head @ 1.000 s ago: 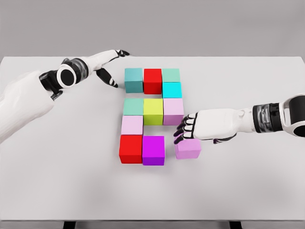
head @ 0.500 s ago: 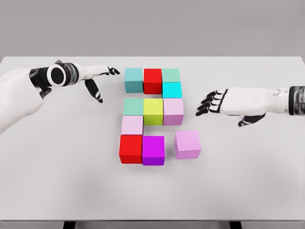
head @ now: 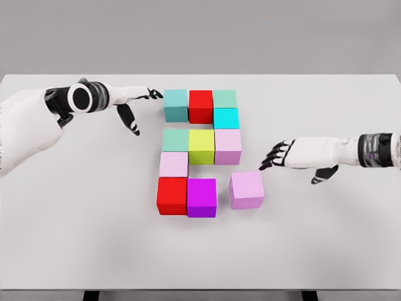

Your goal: Assemble the squares on the desktop into the number 2

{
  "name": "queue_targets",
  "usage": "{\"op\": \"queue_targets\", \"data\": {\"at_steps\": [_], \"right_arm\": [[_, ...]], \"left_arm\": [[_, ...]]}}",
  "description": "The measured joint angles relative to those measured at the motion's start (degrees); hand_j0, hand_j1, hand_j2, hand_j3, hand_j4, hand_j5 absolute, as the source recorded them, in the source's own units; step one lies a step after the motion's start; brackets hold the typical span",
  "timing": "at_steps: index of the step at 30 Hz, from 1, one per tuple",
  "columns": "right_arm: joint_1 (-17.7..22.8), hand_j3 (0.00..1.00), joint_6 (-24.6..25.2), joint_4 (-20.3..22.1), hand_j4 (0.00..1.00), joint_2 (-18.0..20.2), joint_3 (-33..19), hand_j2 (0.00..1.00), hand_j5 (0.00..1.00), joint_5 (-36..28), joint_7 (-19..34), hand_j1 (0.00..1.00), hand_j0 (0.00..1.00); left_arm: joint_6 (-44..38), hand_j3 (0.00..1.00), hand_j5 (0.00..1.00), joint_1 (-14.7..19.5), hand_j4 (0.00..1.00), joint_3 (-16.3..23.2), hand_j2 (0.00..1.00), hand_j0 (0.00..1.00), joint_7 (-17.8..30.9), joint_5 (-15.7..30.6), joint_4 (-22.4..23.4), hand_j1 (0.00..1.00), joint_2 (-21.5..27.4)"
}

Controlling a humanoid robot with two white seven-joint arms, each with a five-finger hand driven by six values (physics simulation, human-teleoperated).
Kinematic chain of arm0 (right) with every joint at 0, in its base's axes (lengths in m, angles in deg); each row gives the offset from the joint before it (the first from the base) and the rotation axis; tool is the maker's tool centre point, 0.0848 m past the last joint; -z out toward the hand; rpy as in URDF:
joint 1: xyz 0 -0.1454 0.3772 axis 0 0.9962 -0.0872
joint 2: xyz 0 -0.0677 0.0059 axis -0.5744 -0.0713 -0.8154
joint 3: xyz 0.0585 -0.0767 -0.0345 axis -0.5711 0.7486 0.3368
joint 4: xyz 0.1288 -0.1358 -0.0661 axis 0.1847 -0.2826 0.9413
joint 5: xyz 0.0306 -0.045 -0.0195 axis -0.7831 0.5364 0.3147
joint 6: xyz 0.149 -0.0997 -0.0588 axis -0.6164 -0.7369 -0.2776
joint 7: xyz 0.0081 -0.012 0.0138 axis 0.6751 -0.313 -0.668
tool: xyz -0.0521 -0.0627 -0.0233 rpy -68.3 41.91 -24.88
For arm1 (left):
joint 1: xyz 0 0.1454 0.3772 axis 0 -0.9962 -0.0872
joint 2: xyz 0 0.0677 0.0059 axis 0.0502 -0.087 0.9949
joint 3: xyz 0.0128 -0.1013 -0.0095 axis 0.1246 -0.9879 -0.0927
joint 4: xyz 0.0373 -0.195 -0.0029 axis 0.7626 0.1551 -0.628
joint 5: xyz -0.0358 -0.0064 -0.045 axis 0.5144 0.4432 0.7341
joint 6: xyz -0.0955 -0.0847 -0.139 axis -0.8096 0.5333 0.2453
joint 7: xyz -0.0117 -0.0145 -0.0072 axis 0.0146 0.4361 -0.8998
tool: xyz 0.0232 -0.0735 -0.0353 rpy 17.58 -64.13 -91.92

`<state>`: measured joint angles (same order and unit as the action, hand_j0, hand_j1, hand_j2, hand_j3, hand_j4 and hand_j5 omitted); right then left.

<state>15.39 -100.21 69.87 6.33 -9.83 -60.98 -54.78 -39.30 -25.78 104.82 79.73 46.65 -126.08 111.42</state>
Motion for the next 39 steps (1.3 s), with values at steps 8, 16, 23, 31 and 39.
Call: {"op": "queue_targets", "data": {"at_steps": [8, 16, 23, 31, 39], "right_arm": [[0.18, 1.00, 0.00, 3.35, 1.00, -0.42, 1.34, 1.00, 1.00, 0.18, 0.00, 1.00, 1.00], [-4.48, 1.00, 0.05, 3.49, 1.00, -0.23, 1.54, 1.00, 1.00, -0.47, -0.01, 1.00, 1.00], [-4.04, 1.00, -0.01, 9.27, 1.00, 12.85, 1.88, 1.00, 1.00, -0.40, 0.00, 1.00, 1.00], [-3.16, 1.00, 0.00, 13.34, 1.00, 12.50, 6.01, 1.00, 1.00, -0.37, 0.00, 1.00, 1.00], [-3.16, 1.00, 0.01, 13.62, 1.00, 8.10, 8.29, 1.00, 1.00, -0.37, 0.00, 1.00, 1.00]], "left_arm": [[0.00, 1.00, 1.00, 0.00, 1.00, 0.01, 1.00, 1.00, 0.02, -0.36, -0.30, 1.00, -0.36], [0.00, 1.00, 1.00, 0.09, 1.00, -0.04, 1.00, 1.00, 0.03, -0.42, -0.34, 1.00, -0.39], [1.58, 1.00, 1.00, 1.58, 1.00, -0.50, 1.00, 1.00, -0.26, -0.39, -0.48, 1.00, 2.33], [10.56, 1.00, 1.00, 1.41, 1.00, -0.78, 1.00, 1.00, -0.49, -0.29, -0.74, 1.00, 6.00], [23.75, 1.00, 1.00, 1.23, 1.00, -0.97, 1.00, 1.00, -0.50, -0.21, -0.65, 1.00, 7.77]]}}
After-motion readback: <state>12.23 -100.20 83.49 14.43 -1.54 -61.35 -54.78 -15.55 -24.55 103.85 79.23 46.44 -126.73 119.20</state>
